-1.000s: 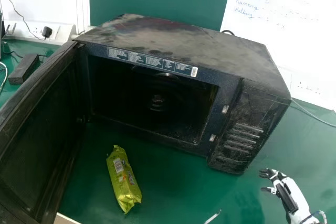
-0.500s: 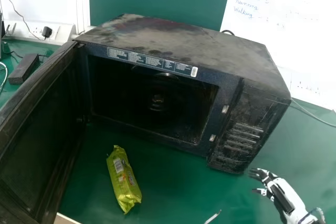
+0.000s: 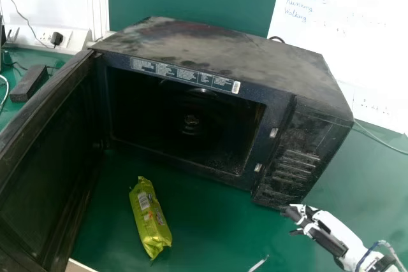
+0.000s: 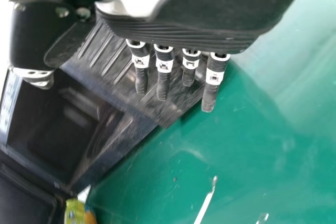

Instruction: Put biscuit inside oven

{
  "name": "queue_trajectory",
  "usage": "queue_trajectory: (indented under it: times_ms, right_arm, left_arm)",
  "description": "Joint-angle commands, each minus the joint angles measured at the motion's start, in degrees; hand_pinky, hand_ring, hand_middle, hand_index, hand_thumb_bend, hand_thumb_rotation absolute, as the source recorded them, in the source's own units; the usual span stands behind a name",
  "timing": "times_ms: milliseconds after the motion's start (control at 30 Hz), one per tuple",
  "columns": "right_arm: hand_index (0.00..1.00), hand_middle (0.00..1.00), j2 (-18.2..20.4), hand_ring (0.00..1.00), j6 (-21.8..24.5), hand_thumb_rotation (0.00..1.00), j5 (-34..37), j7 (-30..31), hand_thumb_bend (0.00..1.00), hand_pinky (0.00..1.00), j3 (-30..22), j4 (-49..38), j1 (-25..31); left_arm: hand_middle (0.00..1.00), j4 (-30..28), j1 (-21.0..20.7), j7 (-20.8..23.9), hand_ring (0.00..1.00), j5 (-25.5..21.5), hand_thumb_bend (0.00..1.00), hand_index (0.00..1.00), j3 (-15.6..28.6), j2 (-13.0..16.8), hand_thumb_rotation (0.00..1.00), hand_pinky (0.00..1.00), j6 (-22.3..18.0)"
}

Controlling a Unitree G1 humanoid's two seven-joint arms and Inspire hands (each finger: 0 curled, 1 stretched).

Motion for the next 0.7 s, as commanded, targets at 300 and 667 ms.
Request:
queue_trajectory:
  times_ms: [300,667]
  right_arm:
    - [0.89,0.86,-0.1,0.82,7.2,0.39,-11.0,-5.2,0.85,0.72,6.9,-12.7,-1.0]
    - [0.89,0.86,-0.1,0.84,11.4,0.44,-27.8,-11.1,0.87,0.78,20.9,-20.0,-5.6]
  left_arm:
    - [1.0,-0.3,1.5,-0.1,0.99,0.3,0.29,1.0,0.0,-0.7,1.0,1.0,0.1]
    - [0.99,-0.5,1.5,0.4,0.98,0.5,0.3,1.0,-0.2,-1.0,1.0,1.0,-0.1]
